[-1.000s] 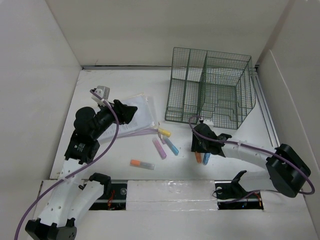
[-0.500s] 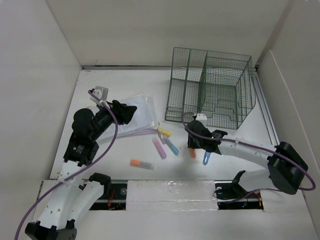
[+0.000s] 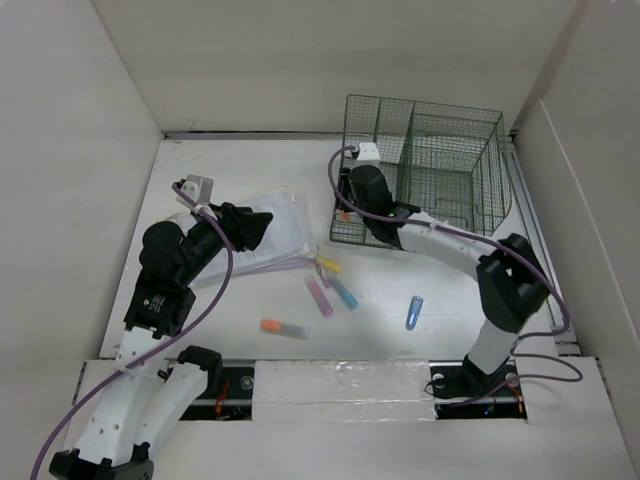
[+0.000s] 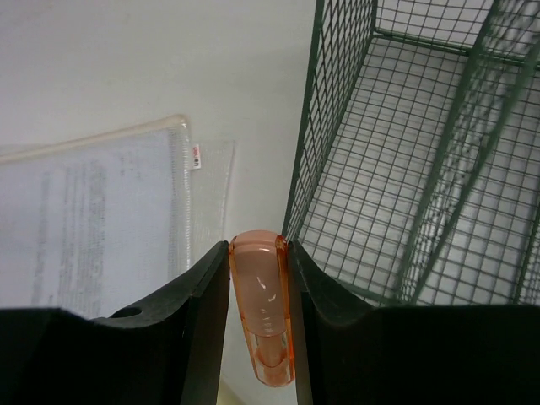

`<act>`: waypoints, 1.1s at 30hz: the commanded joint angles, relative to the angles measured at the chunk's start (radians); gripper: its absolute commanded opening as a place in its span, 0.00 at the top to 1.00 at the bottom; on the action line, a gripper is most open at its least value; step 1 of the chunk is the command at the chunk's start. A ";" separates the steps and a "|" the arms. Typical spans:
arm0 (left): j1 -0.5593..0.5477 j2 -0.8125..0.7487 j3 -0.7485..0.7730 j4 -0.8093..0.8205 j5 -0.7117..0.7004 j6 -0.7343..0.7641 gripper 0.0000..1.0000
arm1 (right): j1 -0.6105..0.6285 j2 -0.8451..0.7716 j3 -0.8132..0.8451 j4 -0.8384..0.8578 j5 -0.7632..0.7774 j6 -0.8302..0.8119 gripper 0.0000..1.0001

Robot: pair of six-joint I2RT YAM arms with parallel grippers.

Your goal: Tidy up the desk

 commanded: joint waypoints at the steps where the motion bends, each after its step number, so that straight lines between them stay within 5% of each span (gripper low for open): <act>1: 0.008 -0.013 -0.007 0.042 0.020 0.009 0.46 | -0.019 0.093 0.105 0.101 0.012 -0.077 0.86; 33: 0.008 -0.002 -0.013 0.043 0.035 0.008 0.47 | 0.010 0.208 0.014 0.155 0.187 0.003 0.72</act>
